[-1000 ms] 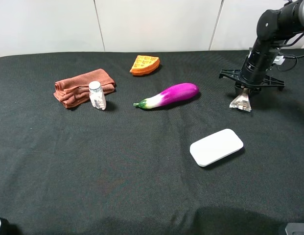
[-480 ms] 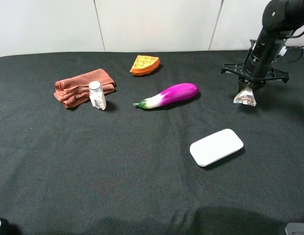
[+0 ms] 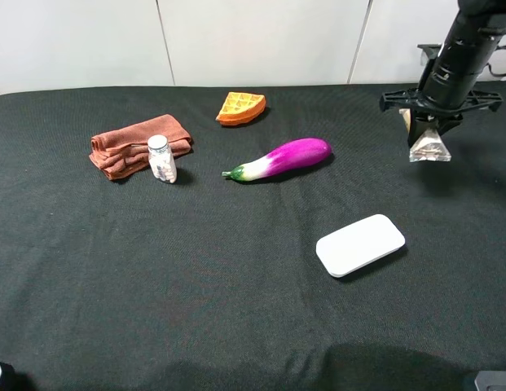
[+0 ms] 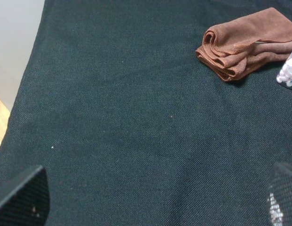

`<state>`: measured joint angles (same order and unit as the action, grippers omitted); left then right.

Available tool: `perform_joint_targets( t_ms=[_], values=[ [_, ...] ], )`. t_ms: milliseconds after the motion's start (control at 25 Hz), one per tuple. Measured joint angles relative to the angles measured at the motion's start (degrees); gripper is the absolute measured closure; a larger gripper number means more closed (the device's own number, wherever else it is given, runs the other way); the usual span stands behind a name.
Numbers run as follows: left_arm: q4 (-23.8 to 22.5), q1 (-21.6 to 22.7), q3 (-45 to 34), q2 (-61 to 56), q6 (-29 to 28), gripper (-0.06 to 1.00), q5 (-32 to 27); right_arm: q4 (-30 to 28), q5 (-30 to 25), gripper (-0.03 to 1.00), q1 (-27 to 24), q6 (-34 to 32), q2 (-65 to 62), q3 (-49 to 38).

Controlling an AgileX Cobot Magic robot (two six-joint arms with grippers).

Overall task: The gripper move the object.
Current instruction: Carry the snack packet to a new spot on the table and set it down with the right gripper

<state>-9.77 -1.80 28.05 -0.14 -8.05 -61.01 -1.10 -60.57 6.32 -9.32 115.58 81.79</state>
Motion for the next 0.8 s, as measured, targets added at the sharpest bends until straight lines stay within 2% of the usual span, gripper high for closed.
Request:
perform_joint_targets(
  t_ms=[160,320,800],
  values=[
    [0.0,0.0,0.0,0.0,0.0,-0.01,0.0,1.1,-2.5,0.83,0.0,3.56,-2.79,0.08],
    [0.0,0.0,0.0,0.0,0.0,-0.01,0.0,1.1,-3.84,0.83,0.25,4.44,-5.86,0.08],
    [0.0,0.0,0.0,0.0,0.0,-0.01,0.0,1.1,-6.58,0.83,6.55,6.16,-10.73,0.08]
  ],
)
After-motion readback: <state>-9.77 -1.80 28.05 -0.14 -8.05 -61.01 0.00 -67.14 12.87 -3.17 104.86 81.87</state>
